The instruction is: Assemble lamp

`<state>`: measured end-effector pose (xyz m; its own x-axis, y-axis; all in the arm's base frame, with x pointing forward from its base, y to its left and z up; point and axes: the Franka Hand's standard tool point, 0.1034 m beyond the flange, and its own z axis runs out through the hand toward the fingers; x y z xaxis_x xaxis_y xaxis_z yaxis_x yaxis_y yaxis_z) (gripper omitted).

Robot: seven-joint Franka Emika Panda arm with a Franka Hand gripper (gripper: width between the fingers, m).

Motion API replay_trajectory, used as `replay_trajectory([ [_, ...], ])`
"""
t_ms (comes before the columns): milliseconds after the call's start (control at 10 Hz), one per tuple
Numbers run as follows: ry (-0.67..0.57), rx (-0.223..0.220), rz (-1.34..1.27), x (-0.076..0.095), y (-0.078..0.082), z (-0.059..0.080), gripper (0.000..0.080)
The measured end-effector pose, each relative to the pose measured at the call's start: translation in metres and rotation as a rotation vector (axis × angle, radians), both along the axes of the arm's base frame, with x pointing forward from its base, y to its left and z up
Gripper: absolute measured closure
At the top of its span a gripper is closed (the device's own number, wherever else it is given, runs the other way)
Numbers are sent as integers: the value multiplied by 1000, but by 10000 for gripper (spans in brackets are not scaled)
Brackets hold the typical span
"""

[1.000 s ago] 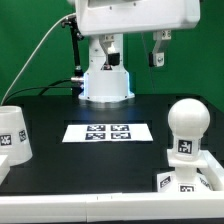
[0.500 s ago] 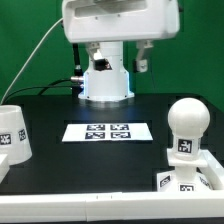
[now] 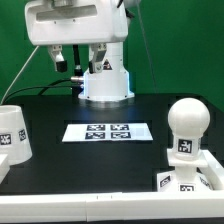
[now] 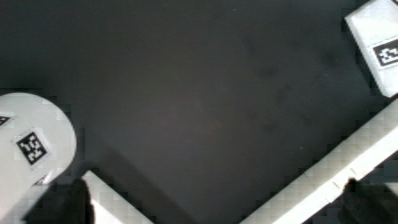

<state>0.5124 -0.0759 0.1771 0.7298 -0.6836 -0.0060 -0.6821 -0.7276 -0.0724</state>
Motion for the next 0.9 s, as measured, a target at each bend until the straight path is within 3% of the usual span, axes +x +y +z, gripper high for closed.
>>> replay_trajectory([
  [200, 2, -2, 20, -1, -2, -2, 101],
  [400, 18, -22, 181, -25, -35, -19, 101],
  [500, 10, -47, 212, -36, -54, -30, 101],
  [600, -9, -89, 225, -36, -63, -41, 101],
  [700, -31, -49, 178, -37, -66, -45, 101],
  [900, -29, -49, 179, -38, -65, -46, 101],
])
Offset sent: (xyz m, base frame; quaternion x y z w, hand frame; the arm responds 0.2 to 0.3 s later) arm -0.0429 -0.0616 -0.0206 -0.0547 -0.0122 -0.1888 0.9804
